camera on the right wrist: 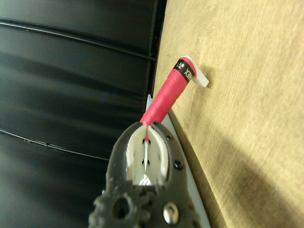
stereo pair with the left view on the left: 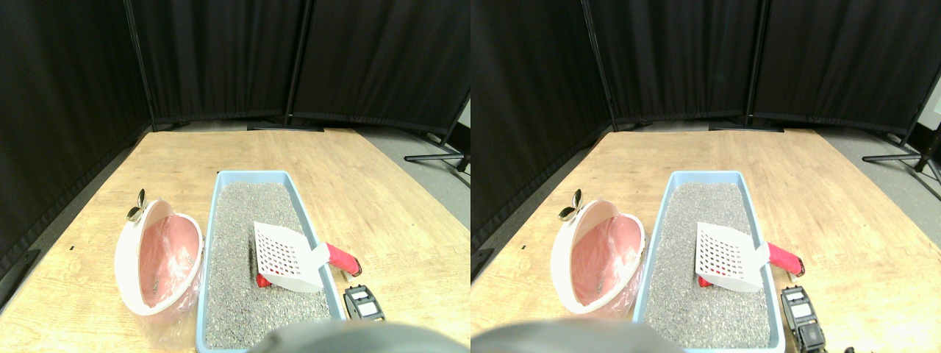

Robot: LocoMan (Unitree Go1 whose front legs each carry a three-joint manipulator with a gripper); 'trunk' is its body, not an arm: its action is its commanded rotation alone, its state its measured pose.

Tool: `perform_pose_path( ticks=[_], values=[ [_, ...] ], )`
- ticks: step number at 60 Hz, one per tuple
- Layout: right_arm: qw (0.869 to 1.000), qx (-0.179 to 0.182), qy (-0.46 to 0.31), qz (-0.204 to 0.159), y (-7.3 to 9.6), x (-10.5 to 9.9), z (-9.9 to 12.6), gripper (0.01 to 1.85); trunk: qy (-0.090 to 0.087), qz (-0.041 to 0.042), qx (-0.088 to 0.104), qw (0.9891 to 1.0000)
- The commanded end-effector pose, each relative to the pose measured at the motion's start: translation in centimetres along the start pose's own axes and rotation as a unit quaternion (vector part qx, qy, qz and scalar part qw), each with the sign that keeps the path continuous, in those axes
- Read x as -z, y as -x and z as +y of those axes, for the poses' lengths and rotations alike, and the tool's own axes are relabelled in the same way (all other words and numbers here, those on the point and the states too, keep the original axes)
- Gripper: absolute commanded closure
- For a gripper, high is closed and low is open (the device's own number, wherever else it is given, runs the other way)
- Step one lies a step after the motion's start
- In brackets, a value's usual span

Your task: Scoop (unimanual)

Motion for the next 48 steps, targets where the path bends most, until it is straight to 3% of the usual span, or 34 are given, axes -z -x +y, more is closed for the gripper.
perform_pose_path(
  ticks=[1, 16, 24, 29, 39, 48],
  values=[
    [1.000, 0.004, 0.005, -0.021, -0.1, -0.9, -0.1, 1.41, 0.002, -0.0007, -0.003, 1.0000],
    [0.999, -0.002, 0.008, -0.036, -0.2, -1.1, -0.3, 1.41, 0.002, -0.0026, -0.001, 1.0000],
    [0.997, -0.015, -0.021, -0.075, -0.3, -1.1, -0.4, 1.39, 0.000, -0.0025, 0.004, 1.0000],
    [0.992, -0.033, -0.054, -0.106, -0.6, -1.1, -0.6, 1.28, -0.001, -0.0029, 0.006, 1.0000],
    [0.991, -0.034, -0.079, -0.104, -1.2, -1.3, -0.8, 1.04, 0.002, -0.0036, 0.005, 1.0000],
    [0.990, -0.040, -0.094, -0.102, -1.7, -1.4, -0.6, 0.93, 0.006, -0.0051, 0.001, 1.0000]
  ],
)
